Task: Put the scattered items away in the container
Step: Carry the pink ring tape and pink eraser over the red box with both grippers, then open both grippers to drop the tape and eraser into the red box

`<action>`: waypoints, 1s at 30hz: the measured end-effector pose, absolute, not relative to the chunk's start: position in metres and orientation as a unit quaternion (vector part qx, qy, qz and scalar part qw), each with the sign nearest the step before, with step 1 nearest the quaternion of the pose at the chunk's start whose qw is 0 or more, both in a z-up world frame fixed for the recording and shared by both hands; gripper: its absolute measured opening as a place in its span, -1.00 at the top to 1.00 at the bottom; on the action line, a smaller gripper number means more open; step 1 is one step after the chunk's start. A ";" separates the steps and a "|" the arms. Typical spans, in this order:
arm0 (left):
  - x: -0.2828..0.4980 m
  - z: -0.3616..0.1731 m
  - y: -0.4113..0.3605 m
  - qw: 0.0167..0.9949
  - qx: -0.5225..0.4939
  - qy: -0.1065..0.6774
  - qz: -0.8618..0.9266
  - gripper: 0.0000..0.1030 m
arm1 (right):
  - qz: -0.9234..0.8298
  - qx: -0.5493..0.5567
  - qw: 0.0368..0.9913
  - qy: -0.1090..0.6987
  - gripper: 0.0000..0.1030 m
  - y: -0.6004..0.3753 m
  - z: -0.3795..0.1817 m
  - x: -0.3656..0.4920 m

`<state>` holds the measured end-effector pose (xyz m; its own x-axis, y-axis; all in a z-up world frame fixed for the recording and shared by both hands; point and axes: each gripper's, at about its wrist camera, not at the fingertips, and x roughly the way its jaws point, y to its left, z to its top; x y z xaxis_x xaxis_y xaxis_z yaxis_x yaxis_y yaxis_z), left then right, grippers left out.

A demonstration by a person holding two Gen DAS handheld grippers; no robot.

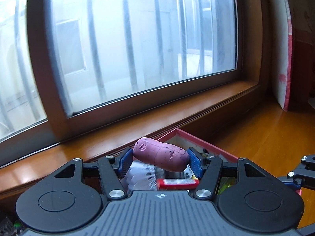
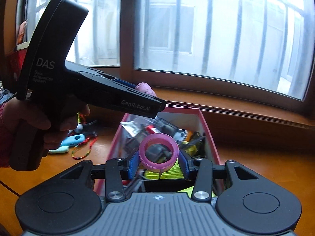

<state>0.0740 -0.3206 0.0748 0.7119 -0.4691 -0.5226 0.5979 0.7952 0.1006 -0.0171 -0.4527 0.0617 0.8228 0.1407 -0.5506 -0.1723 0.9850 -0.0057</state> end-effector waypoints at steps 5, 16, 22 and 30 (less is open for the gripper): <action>0.080 0.071 -0.337 0.912 0.142 0.243 -0.300 -0.25 | 0.070 -0.020 0.953 0.293 0.09 -0.465 0.054 -0.007; 0.070 0.065 -0.320 0.915 0.139 0.245 -0.289 -0.57 | 0.083 -0.032 0.952 0.293 -0.07 -0.453 0.050 -0.005; 0.056 0.059 -0.283 0.919 0.109 0.273 -0.262 -0.61 | 0.094 -0.047 0.952 0.286 -0.23 -0.438 0.049 -0.017; 0.027 0.049 -0.235 0.928 0.071 0.304 -0.203 -0.74 | 0.113 -0.060 0.949 0.287 -0.46 -0.413 0.052 -0.041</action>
